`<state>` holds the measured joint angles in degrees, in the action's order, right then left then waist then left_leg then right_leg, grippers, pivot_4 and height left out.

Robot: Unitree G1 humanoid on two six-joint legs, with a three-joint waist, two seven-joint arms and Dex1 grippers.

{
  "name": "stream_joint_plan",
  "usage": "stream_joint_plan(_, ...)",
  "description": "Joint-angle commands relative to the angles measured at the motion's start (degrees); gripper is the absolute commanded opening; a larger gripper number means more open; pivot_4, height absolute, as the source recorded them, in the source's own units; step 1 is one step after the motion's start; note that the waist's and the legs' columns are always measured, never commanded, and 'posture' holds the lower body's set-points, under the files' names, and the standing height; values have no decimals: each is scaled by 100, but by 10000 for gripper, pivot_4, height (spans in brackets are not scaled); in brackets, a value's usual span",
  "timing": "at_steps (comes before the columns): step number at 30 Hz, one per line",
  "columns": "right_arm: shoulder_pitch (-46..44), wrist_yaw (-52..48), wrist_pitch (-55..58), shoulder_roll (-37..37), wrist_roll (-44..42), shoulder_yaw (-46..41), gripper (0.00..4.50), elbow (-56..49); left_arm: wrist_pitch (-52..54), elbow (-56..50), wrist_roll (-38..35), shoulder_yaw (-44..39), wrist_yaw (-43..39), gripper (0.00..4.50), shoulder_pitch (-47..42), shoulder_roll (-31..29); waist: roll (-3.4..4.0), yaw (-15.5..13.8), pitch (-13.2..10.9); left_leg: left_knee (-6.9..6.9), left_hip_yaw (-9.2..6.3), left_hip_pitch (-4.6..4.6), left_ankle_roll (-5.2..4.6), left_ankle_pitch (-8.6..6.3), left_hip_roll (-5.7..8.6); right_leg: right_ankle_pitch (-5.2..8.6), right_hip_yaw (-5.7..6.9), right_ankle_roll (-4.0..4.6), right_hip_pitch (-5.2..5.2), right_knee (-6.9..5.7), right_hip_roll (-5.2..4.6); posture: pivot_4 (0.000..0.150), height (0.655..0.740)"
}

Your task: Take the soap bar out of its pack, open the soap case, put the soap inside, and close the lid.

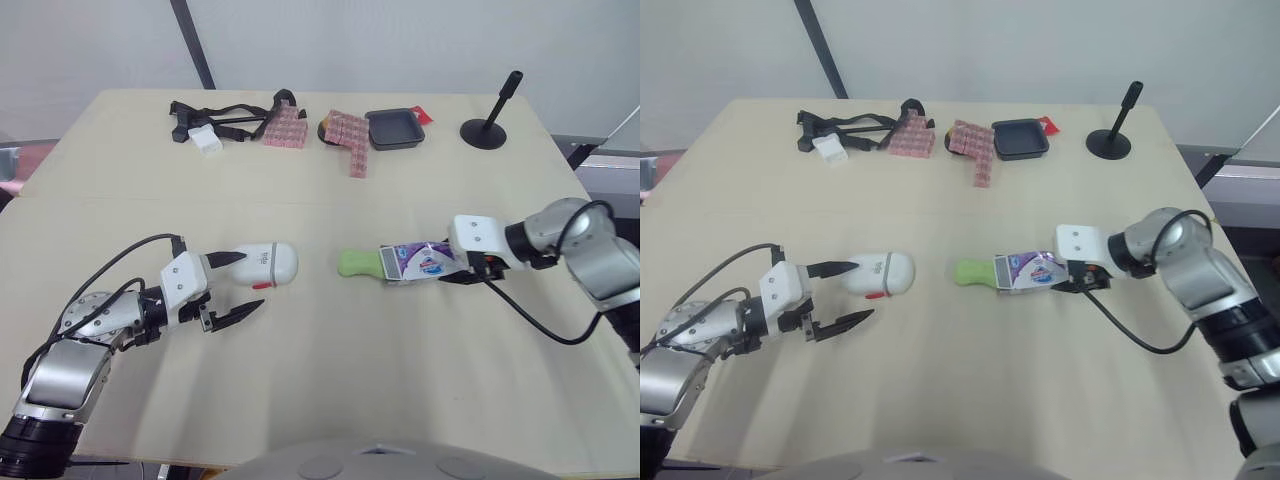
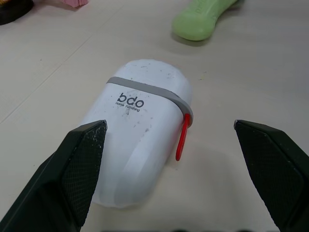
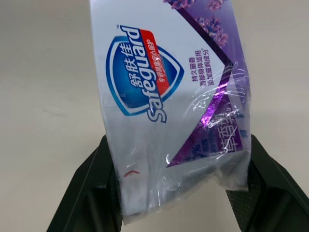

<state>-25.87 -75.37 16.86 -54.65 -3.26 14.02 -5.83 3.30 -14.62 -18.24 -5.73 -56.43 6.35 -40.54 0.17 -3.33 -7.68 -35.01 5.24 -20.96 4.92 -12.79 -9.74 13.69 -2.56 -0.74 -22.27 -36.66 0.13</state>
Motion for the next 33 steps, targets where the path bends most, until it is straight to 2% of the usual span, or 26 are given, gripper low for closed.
stream_joint_plan(1, 136, 67, 466, -367, -251, -597, 26911, -793, -125, -12, -25, -48, -52, 45000, -66, -48, 0, 1, 0, 0, 0, -1, 0, 0, 0, 0, 0, 0, 0, 1, 0, 1500, 7400)
stream_joint_plan(12, 954, 427, 814, -1034, -82, -1051, 26911, -1099, -270, 334, 11, 174, -223, 45000, -429, 20, -1, 15, 3, 0, 0, 4, 0, 0, -2, 0, 0, 0, 5, 2, 0, 1500, 7400)
stream_joint_plan(15, 875, 1411, 1904, -621, 126, -1292, 26911, -977, -264, 370, -43, 192, -272, 45000, -504, 34, -2, 37, 5, 0, 1, 8, 0, 0, -1, 0, -4, 0, 6, -1, 1, 1500, 7400)
stream_joint_plan(19, 880, 2356, 4357, 141, -128, -1797, 26911, -1230, -276, 468, -54, 205, -342, 45000, -594, 36, -1, 18, 6, 1, 2, 16, 2, 1, 6, 0, -4, 0, 11, -1, 4, 1500, 7400)
stream_joint_plan(23, 960, 3144, 5612, 874, -152, -2251, 26911, -1511, -304, 618, -45, 235, -428, 45000, -709, 47, 6, -78, 10, 5, 2, 17, 3, 1, 12, 0, -4, 0, 11, 2, 5, 1500, 7400)
stream_joint_plan(28, 561, 4326, 6031, 1645, 93, -2653, 26911, -933, -330, 777, 8, 364, -532, 45000, -918, 101, 22, -120, 19, 5, 7, 42, 5, 1, 10, 0, -9, 0, 10, -2, 0, 1500, 7400)
stream_joint_plan(30, 508, 4559, 5982, 1698, 117, -2622, 26911, -772, -378, 848, 51, 409, -559, 45000, -1007, 100, 28, -125, 23, 4, 9, 45, 8, 4, 13, 0, -10, 0, 7, -8, -3, 1500, 7400)
stream_joint_plan(33, 589, 4632, 6069, 1603, -5, -2567, 36305, -767, -368, 896, 16, 406, -580, 45000, -1079, 84, 29, -130, 23, 15, 9, 41, 11, 5, 21, 0, -10, 0, 11, -6, 3, 1500, 7400)
